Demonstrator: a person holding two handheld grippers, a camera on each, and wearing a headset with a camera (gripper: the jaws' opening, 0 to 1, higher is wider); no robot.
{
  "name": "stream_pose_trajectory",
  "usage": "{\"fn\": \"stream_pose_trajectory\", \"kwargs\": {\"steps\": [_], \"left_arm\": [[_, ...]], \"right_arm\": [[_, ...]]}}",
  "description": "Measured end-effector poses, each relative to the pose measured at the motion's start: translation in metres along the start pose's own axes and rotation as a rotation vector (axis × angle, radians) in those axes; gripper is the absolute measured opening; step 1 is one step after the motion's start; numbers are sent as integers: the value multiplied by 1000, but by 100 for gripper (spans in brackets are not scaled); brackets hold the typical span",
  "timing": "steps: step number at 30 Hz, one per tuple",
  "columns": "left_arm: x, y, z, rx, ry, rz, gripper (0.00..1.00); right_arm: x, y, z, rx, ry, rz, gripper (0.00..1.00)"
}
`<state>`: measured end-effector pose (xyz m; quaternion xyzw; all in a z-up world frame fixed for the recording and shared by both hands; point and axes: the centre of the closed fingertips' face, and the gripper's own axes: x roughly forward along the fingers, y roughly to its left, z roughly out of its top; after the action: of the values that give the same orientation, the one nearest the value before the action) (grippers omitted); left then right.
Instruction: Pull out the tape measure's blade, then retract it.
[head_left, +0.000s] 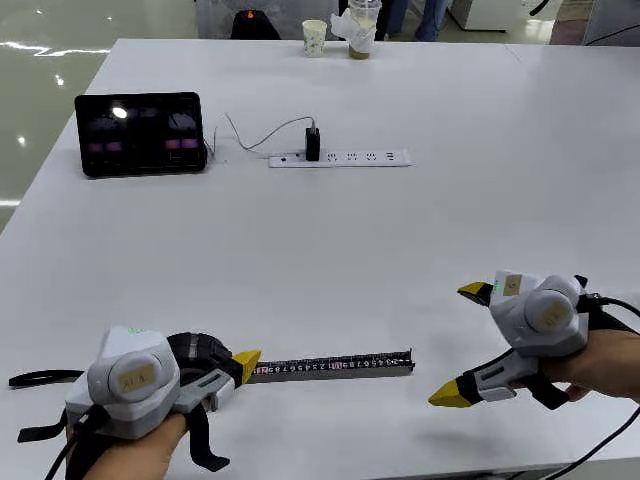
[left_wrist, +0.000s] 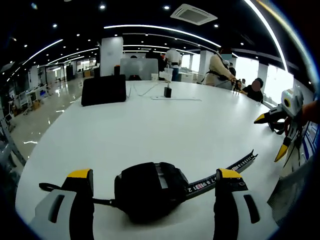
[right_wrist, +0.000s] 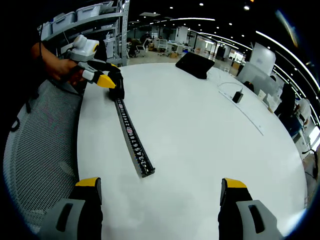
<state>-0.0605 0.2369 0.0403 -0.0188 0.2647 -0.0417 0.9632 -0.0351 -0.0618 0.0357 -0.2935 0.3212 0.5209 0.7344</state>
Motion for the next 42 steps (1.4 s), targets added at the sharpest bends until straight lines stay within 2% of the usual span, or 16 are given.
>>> {"fn": "stream_pose_trajectory", "kwargs": {"steps": [2,5,8,12,15,19,20,23,25,28,34,38,42], "left_arm": [[0,0,0,-28,2,-7,99],[0,2,8,-52,-33,8,99],[0,2,12,-70,-50,23,99],[1,3,11,-31,-52,29,99],[1,5,14,-45,-70,35,99],[4,6,3,-32,-52,32,99],[7,4,-2,-25,-36,24,99],[8,-2,-2,-19,-42,-1,99],[9,-4,-6,-8,-29,-5,99],[12,-6,-9,-33,-24,-19,99],[12,-5,-6,-60,-41,-19,99],[12,-4,-8,-56,-34,-17,99],[11,-4,-7,-57,-37,-15,99]], "right_arm": [[3,-1,1,-13,6,11,99],[7,0,3,-34,20,28,99],[11,1,4,-56,38,48,99],[17,3,4,-79,56,75,98],[22,3,4,-107,72,97,92],[30,7,5,-144,102,134,91],[32,8,6,-158,108,147,89],[36,12,4,-182,137,178,83],[40,13,1,-201,152,190,79],[41,14,-1,-207,168,200,73],[43,16,-5,-204,187,220,62],[45,21,-6,-226,196,252,45],[47,24,-3,-252,197,271,38]]}}
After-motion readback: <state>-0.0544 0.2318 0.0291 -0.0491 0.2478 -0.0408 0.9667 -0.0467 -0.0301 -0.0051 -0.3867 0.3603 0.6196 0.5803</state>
